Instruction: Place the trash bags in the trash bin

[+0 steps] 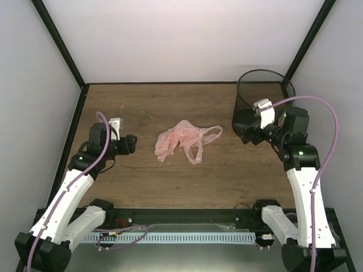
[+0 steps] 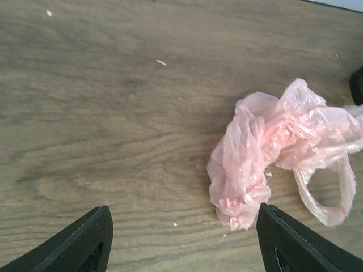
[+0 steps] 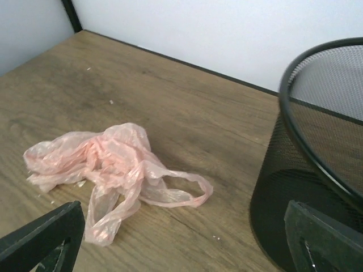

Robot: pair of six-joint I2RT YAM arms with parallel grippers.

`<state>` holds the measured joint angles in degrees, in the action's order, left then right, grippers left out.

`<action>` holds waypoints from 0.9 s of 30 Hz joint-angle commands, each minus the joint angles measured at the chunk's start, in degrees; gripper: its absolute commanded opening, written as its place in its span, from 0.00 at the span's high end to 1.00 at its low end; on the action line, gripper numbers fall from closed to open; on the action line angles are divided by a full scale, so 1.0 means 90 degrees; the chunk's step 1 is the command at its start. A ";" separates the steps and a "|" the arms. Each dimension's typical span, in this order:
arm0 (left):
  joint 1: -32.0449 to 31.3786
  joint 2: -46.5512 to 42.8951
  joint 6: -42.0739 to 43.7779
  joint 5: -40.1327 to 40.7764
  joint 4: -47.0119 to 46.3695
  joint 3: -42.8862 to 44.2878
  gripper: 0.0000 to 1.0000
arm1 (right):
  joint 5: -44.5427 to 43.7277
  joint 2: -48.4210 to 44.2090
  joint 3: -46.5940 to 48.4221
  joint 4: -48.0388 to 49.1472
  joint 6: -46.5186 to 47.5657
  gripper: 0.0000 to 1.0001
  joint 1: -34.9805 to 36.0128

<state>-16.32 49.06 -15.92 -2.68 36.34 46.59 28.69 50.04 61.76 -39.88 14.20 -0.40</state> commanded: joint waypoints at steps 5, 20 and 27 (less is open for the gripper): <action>-0.0143 0.0164 -0.0280 -0.1412 -0.0404 -0.0371 0.30 | 0.1646 -0.0417 -0.0221 -0.0830 0.1635 0.00 -0.0097; -0.1730 0.0662 -0.0922 -0.1041 -0.0680 -0.0384 0.26 | 0.0557 0.0991 -0.0816 0.0019 0.1677 0.09 0.2695; -0.1902 0.1323 -0.0857 -0.0805 -0.0821 -0.0069 0.25 | -0.0476 0.2008 -0.0676 0.0653 0.1187 0.24 0.2888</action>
<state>-32.88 59.61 -23.27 -11.57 31.55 43.83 32.38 66.17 53.65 -39.05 28.25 24.95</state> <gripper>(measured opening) 0.750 0.779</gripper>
